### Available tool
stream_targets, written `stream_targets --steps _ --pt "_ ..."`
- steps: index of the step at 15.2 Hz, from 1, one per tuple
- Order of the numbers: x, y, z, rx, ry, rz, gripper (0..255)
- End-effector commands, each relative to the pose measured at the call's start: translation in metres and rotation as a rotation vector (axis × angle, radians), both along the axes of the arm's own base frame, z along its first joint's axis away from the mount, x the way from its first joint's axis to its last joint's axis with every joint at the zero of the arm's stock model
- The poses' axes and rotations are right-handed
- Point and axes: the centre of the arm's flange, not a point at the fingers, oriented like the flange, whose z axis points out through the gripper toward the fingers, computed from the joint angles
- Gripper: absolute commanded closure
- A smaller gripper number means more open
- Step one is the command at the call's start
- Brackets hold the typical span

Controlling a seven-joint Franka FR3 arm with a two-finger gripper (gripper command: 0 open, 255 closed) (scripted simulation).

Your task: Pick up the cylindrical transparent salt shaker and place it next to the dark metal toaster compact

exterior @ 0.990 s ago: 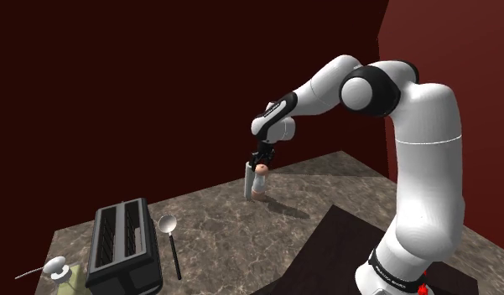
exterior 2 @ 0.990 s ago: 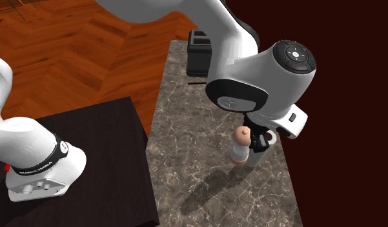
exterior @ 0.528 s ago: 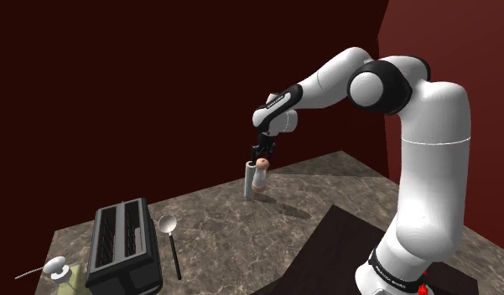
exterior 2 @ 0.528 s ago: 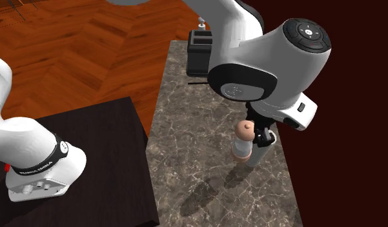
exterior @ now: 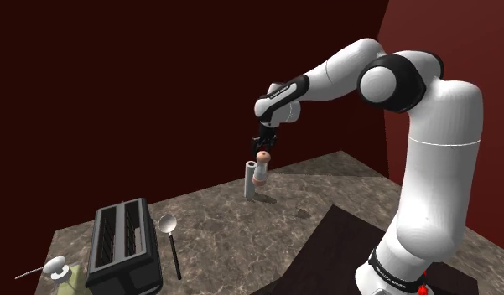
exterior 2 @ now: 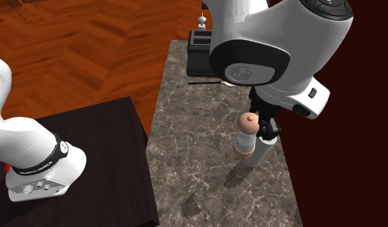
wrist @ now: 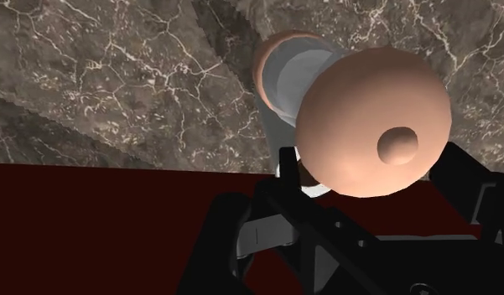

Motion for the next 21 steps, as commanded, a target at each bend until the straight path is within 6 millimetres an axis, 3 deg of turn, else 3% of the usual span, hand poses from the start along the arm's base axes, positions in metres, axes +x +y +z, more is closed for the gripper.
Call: stream_targets --steps 1,21 --pt "0.000 0.000 0.011 0.000 0.000 0.000 255" --pt "0.000 0.000 0.117 0.000 0.000 0.000 255"
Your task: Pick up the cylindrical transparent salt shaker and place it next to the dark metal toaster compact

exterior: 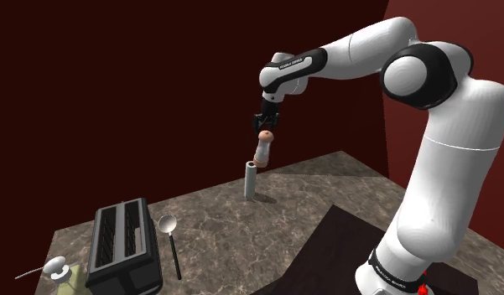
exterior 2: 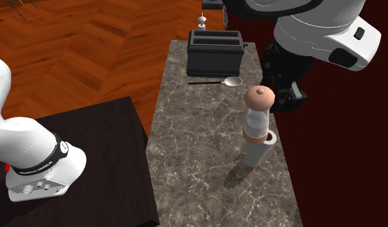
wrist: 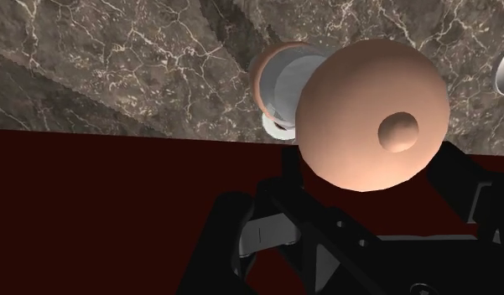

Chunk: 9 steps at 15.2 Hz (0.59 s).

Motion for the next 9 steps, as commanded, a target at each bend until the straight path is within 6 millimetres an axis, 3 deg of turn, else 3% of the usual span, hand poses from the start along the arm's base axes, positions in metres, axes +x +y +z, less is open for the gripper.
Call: stream_targets --steps 1,4,9 --pt "0.001 0.001 0.010 0.000 0.000 0.000 255" --pt "0.001 0.001 0.022 0.000 0.000 0.000 255" --pt "-0.007 0.066 0.022 0.000 0.000 0.000 255"
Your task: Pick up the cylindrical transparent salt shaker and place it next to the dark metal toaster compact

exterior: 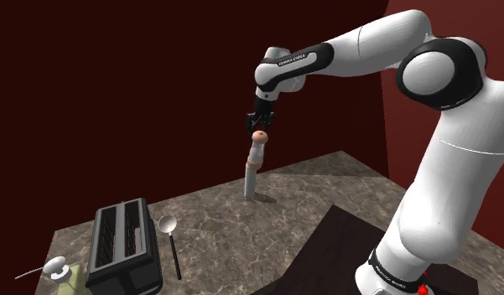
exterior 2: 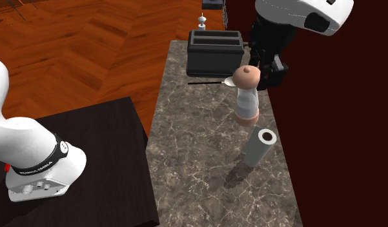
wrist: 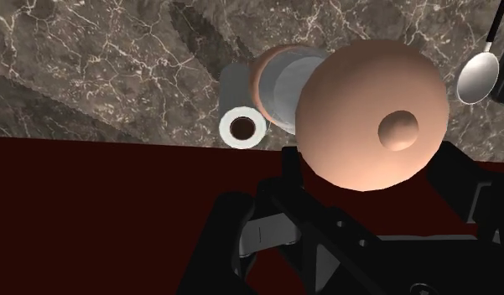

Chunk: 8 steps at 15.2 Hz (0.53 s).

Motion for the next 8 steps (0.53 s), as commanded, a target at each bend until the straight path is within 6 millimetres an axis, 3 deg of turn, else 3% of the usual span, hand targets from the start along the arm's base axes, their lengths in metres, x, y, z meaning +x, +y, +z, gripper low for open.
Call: stream_targets --steps 1,8 --pt "-0.001 0.024 0.001 0.000 0.000 -0.001 255" --pt "-0.013 0.116 0.002 0.000 0.000 -0.001 255"
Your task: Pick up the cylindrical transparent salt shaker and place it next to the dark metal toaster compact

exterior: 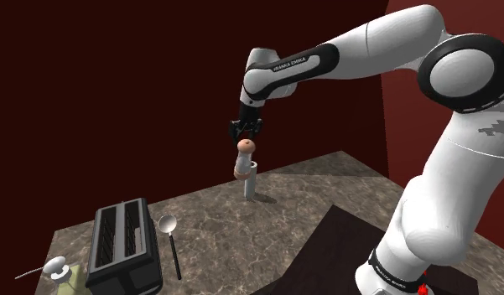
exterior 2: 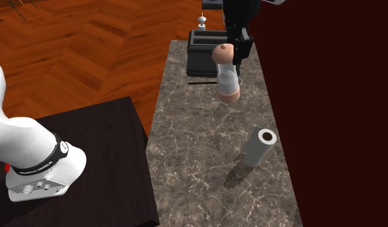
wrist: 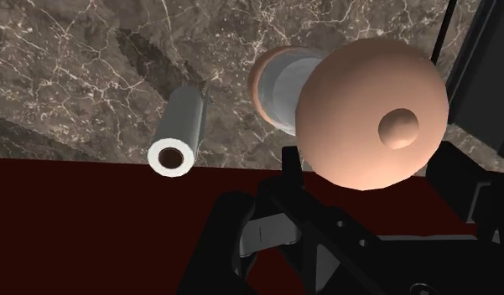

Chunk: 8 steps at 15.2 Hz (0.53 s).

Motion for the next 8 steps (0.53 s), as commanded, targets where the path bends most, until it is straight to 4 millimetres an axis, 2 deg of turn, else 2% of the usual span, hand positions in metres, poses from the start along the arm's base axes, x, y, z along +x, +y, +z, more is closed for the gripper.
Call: stream_targets --steps 1,8 --pt "-0.002 0.027 -0.001 0.000 -0.001 -0.002 255" --pt "-0.013 0.119 -0.001 0.000 -0.001 -0.002 255"
